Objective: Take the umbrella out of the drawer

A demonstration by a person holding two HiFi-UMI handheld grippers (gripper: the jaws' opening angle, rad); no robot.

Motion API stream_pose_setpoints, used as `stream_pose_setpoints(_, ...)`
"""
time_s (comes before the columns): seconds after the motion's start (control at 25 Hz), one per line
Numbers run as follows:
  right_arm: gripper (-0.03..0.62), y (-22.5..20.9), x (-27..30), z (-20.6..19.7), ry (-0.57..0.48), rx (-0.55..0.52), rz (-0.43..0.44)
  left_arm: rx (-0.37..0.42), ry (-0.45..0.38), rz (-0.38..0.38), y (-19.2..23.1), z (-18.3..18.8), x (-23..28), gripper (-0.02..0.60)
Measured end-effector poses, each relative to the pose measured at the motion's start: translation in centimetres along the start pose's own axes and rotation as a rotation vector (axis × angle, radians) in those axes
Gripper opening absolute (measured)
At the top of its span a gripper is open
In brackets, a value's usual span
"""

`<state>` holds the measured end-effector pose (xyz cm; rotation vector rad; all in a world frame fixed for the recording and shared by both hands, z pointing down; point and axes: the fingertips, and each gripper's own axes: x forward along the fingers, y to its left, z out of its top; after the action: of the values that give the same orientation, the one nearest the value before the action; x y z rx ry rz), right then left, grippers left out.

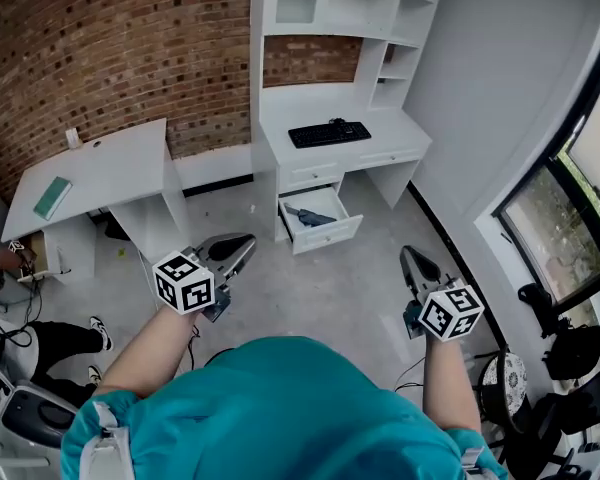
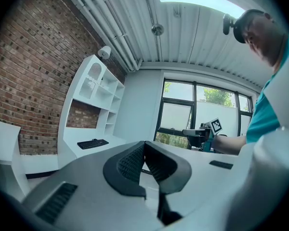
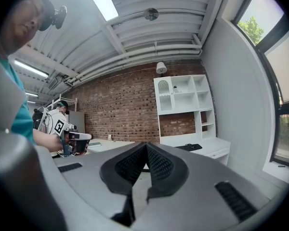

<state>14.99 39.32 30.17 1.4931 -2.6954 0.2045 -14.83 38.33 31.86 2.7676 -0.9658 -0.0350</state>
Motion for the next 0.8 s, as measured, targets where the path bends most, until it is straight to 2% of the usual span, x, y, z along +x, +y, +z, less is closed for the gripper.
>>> stream_pose_setpoints(0.24,0.021,-1.8,2.5,-0.6,0.013,0.007,0.012,-0.017,0.011,0.014,2.2,-0.4,1.8,0.015)
stream_pose_setpoints(0.44,0.021,-3.2,5.5,-0.9,0.031,0.006,-0.009,-0.040,0.017,-0.019,5.5,-1.0,4.6,0.015)
stream_pose_setpoints(0.64,0.021,-5.4,11.0,-0.7,0.015,0.007,-0.047,-0.034,0.022,-0.094,11.0,-0.6,8.6,0.015)
stream_pose_setpoints(0.8,0.021,-6.3,18.0,0.2,-0.001,0.029,-0.080,-0.026,0.023,-0.150,17.5,1.1,11.1,0.015)
